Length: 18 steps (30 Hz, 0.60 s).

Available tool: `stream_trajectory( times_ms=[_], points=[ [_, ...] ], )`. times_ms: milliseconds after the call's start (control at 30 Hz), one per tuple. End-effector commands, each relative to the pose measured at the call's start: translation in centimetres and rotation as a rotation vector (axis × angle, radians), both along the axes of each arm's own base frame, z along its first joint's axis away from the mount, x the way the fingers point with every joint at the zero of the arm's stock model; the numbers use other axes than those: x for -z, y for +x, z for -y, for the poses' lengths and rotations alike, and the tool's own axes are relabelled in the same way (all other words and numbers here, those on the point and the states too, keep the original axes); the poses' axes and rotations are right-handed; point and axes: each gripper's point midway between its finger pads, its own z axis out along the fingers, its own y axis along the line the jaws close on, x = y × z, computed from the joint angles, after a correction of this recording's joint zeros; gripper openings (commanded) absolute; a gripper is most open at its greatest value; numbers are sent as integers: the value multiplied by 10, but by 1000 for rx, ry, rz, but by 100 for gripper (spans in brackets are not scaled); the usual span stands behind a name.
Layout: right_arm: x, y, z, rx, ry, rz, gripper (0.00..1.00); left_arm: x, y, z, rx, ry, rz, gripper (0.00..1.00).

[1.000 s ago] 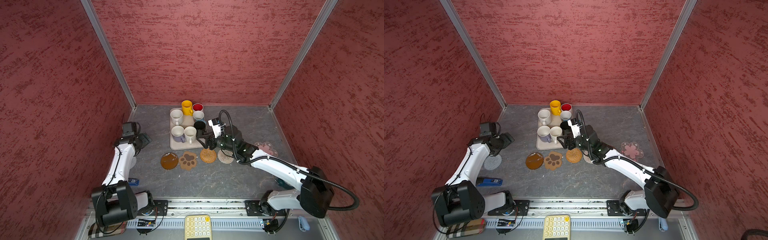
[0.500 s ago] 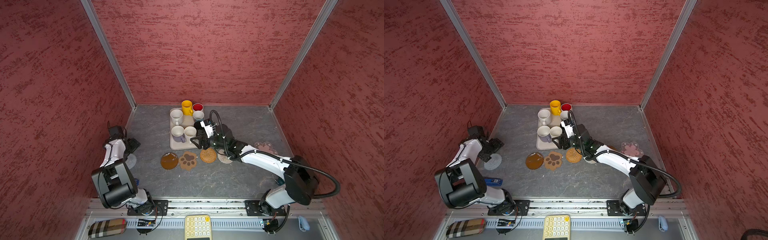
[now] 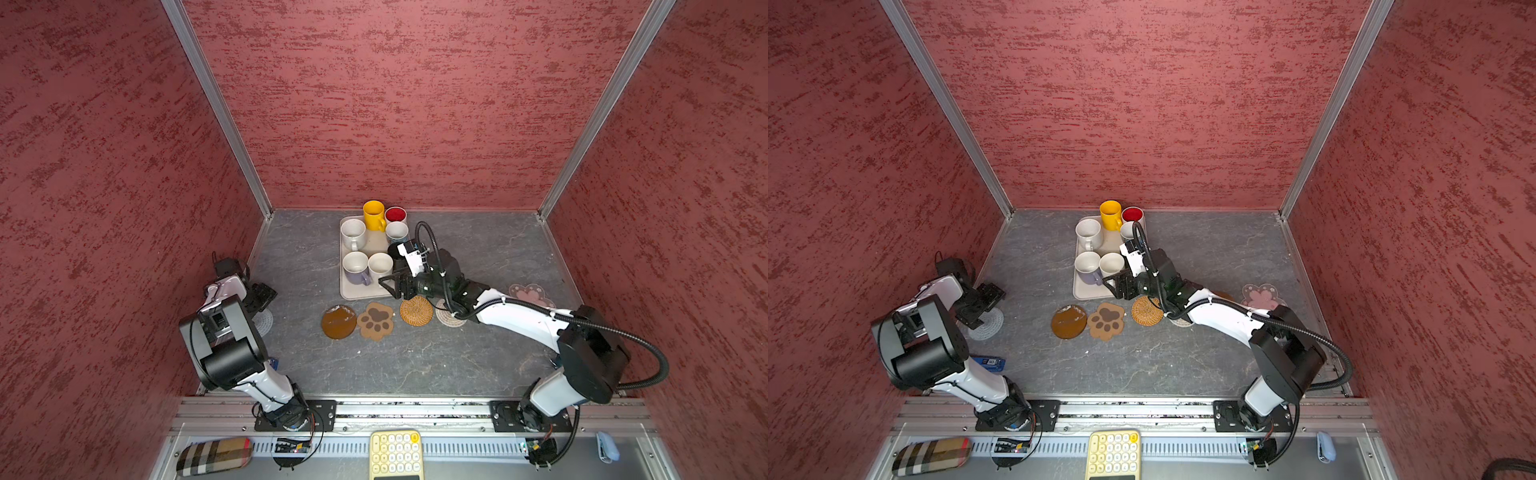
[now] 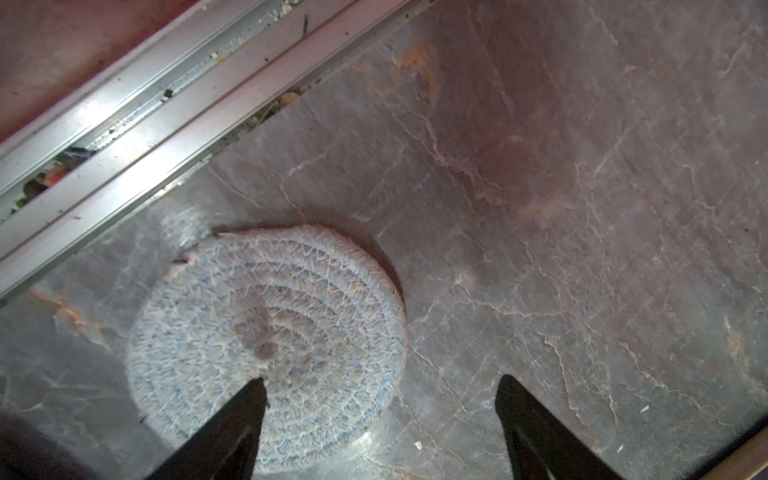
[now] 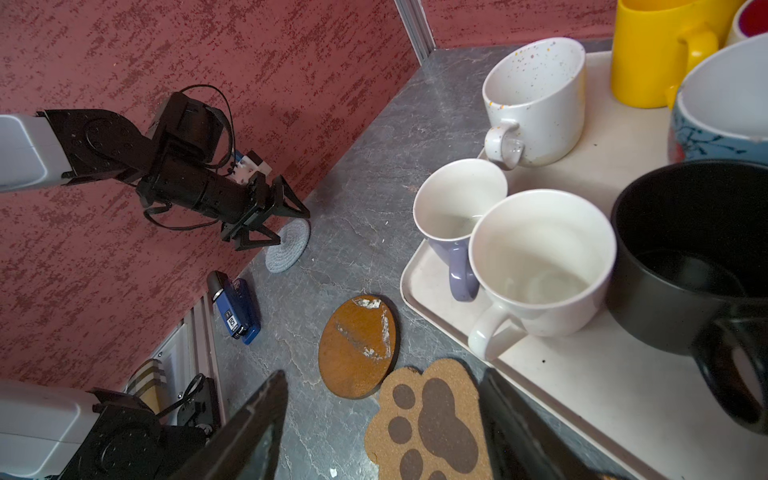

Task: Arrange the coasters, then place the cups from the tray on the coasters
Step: 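Push the blue woven coaster with the left gripper toward the brown coaster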

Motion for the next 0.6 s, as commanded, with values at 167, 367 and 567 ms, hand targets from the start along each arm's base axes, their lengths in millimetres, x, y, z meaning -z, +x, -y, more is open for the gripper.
stream_trajectory(
  times_ms=[167, 367, 567],
  points=[
    [-22, -3, -6, -29, 48, 51, 73, -1, 10, 4, 18, -4, 26, 87],
    [-29, -10, 4, -18, 58, 72, 74, 7, 11, 22, 39, -6, 30, 87],
    [-30, -17, 13, -10, 60, 82, 74, 14, 11, 37, 51, -25, 49, 87]
  ],
)
